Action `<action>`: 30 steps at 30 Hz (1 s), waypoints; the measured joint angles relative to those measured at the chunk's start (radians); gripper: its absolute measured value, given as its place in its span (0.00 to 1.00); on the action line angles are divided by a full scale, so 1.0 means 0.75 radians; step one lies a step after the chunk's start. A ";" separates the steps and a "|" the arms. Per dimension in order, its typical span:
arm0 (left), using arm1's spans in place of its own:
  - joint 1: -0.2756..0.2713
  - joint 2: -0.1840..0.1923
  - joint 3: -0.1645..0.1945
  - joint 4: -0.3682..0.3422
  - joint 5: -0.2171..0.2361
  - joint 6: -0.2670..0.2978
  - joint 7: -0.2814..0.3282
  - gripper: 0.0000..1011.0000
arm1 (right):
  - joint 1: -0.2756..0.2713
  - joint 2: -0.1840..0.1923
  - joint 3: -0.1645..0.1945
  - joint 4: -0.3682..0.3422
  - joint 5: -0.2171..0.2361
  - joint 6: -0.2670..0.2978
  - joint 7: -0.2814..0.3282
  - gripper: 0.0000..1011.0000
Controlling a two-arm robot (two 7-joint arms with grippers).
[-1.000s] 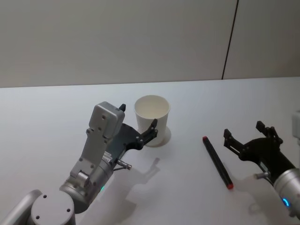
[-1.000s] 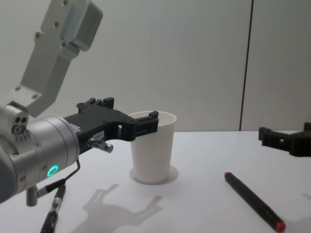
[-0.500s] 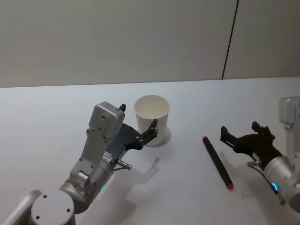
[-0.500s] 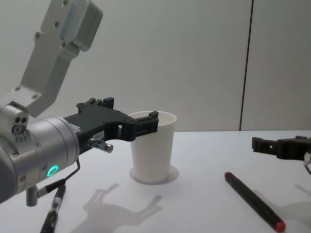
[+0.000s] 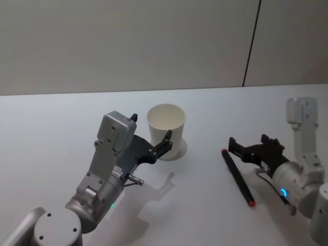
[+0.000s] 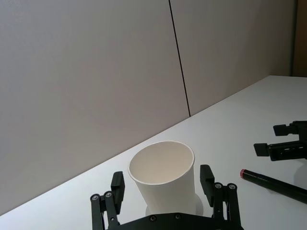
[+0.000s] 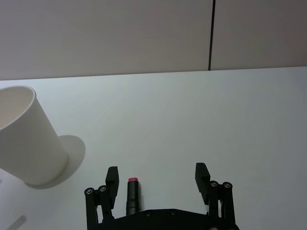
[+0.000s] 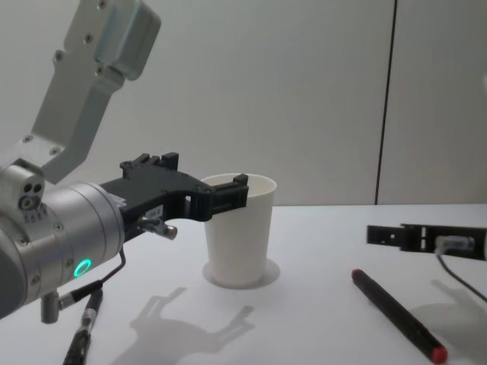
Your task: Place the pen into the pen holder.
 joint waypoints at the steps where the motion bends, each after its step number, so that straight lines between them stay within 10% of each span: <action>1: 0.000 0.000 0.000 0.000 0.000 0.000 0.000 0.99 | 0.005 -0.004 -0.002 0.004 0.000 0.007 -0.002 0.99; 30: 0.000 0.000 0.000 0.000 0.000 0.000 0.000 0.99 | 0.070 -0.133 -0.074 0.015 -0.019 0.330 -0.161 0.99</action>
